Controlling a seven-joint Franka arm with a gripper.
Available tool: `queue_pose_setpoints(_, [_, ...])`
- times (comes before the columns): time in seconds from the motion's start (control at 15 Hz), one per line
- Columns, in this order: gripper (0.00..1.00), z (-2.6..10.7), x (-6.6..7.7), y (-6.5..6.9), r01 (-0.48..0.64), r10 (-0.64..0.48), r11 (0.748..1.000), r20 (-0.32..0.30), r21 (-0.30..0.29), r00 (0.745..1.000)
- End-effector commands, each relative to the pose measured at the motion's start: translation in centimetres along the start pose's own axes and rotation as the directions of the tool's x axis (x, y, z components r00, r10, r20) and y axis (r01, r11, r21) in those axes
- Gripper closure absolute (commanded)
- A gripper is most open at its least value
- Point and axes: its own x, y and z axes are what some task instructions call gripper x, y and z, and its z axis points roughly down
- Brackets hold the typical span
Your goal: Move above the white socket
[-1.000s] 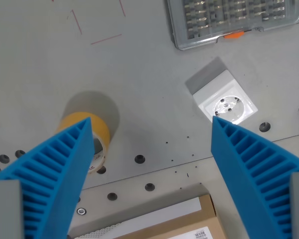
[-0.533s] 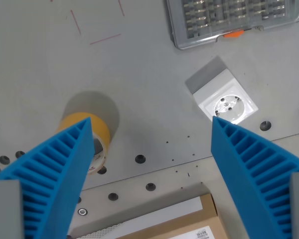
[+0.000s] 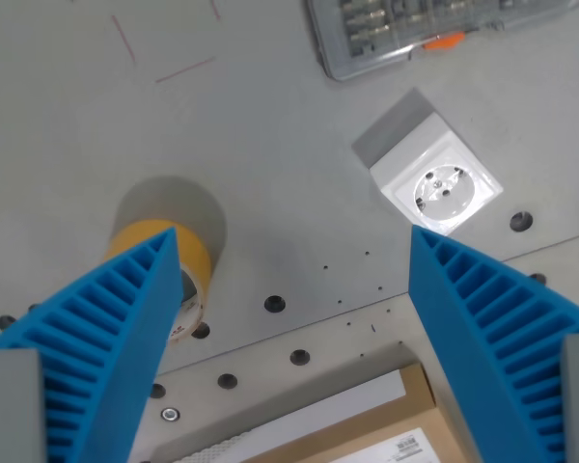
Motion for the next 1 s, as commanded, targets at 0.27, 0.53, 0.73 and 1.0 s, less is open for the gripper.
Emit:
queue_pose_setpoints(0.27, [0.00,2.9,-1.5,1.8,-0.312,0.315,0.949,-0.120,0.045,0.941])
queue_pose_setpoints(0.53, [0.00,4.9,-2.4,2.9,-0.420,0.425,0.905,-0.132,0.065,0.895])
queue_pose_setpoints(0.73, [0.00,6.2,-3.0,3.7,-0.499,0.506,0.863,-0.134,0.081,0.852])
queue_pose_setpoints(1.0, [0.00,8.2,-3.9,4.9,-0.601,0.609,0.793,-0.124,0.100,0.783])
